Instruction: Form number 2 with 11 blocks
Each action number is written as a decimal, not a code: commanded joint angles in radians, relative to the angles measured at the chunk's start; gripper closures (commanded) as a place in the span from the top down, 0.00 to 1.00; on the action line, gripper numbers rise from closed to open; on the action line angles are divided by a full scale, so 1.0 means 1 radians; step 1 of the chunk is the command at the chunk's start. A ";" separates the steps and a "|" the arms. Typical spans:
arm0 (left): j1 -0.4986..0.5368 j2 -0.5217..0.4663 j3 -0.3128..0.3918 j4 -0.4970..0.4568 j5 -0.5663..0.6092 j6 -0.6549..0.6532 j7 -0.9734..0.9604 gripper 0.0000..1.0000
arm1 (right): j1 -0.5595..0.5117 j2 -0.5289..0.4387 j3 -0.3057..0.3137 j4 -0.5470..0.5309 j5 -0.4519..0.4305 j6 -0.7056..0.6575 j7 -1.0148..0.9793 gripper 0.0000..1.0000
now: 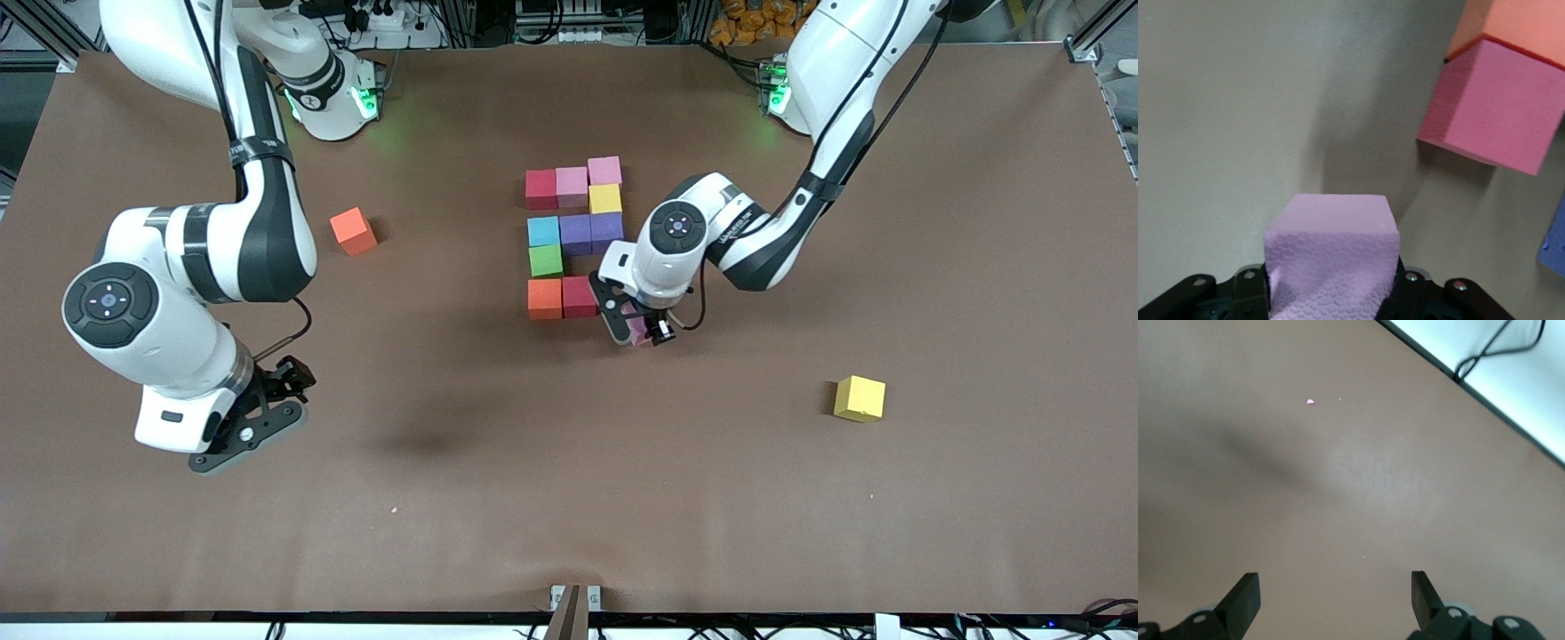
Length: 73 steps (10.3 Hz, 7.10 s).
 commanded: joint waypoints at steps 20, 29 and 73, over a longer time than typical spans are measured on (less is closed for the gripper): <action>-0.099 0.076 -0.033 -0.013 0.179 0.034 0.029 0.50 | -0.468 -0.572 0.404 -0.265 -0.167 -0.253 0.257 1.00; -0.114 0.097 -0.031 0.018 0.179 0.039 0.035 0.52 | -0.498 -0.571 0.393 -0.194 -0.111 -0.284 0.429 1.00; 0.286 -0.593 0.362 0.251 -0.266 -0.744 -0.324 1.00 | -0.557 -0.595 0.476 -0.236 -0.174 -0.296 0.311 1.00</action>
